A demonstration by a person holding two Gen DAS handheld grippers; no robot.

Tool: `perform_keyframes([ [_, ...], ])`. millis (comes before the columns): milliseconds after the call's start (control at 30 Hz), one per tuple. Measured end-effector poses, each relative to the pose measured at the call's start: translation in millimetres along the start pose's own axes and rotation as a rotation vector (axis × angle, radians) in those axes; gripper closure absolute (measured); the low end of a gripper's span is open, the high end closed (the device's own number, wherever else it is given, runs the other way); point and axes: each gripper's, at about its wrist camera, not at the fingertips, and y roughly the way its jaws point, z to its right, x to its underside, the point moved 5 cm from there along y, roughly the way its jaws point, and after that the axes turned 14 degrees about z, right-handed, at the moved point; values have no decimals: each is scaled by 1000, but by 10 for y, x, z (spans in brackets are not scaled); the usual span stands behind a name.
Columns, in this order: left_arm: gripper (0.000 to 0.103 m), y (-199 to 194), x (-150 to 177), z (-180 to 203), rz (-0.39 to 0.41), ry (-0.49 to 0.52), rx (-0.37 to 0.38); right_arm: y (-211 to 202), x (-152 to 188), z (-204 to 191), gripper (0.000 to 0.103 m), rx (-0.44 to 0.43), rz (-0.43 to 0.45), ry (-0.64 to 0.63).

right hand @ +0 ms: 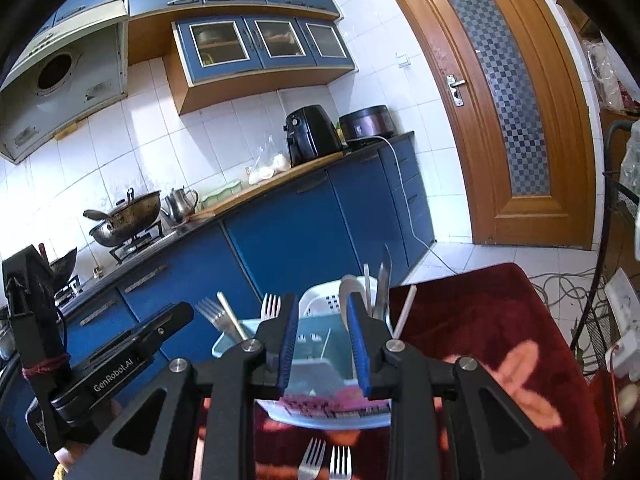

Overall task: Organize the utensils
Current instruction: 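Move both open tools back down toward the silver forks on the blanket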

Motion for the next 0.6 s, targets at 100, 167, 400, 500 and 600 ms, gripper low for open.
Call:
perform_keyframes([
  [100,77,-103,48,35,-13,8,2,-74,77,-10,74,9,-31,-12],
  [167,77,-168,102,66,-27,15,4,-117,134,-14,74,8,-56,-11],
  [400,77,-298,273,178,-96,27,38,-247,283,4,74,27,-98,-26],
  [500,77,-344,340,208,-114,30,45,-285,366,14,73,34,-129,-27],
  [600,77,-375,418,209,-134,28,45,-320,475,22,73,46,-168,-35],
])
